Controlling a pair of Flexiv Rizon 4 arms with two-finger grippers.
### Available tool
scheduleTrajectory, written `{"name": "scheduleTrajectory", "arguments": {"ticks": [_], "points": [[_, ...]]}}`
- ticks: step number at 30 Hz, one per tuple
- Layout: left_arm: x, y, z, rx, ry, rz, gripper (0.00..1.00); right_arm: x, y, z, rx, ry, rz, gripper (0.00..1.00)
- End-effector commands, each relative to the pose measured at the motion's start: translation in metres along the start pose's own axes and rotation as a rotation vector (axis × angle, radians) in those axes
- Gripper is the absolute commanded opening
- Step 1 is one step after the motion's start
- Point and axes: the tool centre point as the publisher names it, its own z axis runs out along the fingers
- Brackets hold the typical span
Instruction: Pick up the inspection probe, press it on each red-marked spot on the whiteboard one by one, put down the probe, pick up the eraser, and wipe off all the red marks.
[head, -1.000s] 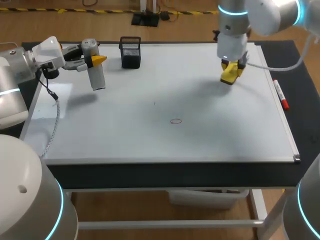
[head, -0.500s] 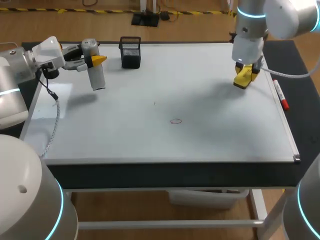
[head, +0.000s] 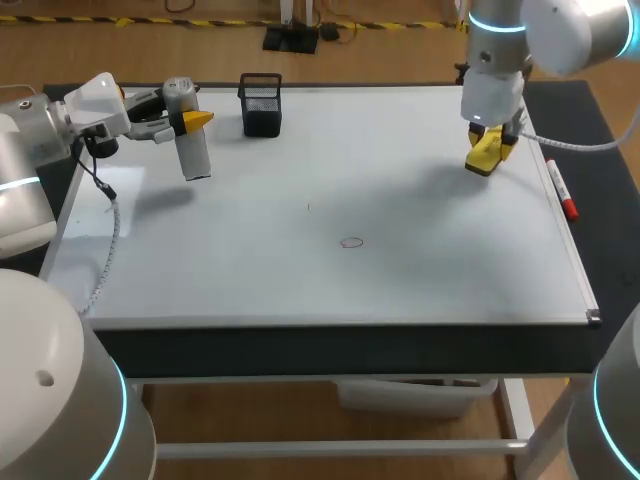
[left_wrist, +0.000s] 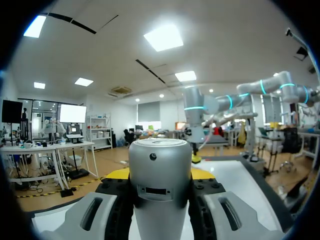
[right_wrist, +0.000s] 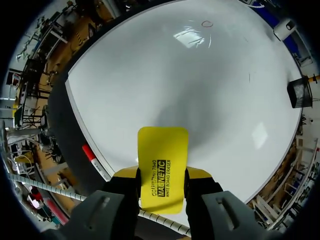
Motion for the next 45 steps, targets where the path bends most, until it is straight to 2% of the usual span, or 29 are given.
{"name": "scheduleTrajectory", "arguments": {"ticks": [1, 14, 26, 32, 38, 45], "points": [[0.0, -0.001, 0.001, 0.0, -0.001, 0.001, 0.0, -0.001, -0.001, -0.001, 0.0, 0.004, -0.002, 0.0], [0.0, -0.001, 0.001, 0.0, -0.001, 0.001, 0.0, -0.001, -0.001, -0.001, 0.0, 0.004, -0.002, 0.0], [0.07, -0.018, 0.032, 0.019, 0.12, 0.06, 0.0, -0.001, -0.001, -0.001, 0.0, 0.004, -0.002, 0.0], [0.118, -0.024, 0.054, 0.043, 0.197, 0.071, 0.0, -0.001, -0.001, -0.001, 0.0, 0.004, -0.002, 0.0], [0.164, -0.021, 0.076, 0.062, 0.271, 0.045, 0.0, -0.001, -0.001, -0.001, 0.0, 0.004, -0.002, 0.0], [0.204, -0.011, 0.101, 0.068, 0.333, 0.025, 0.0, -0.001, -0.001, -0.001, 0.0, 0.004, -0.002, 0.0]]}}
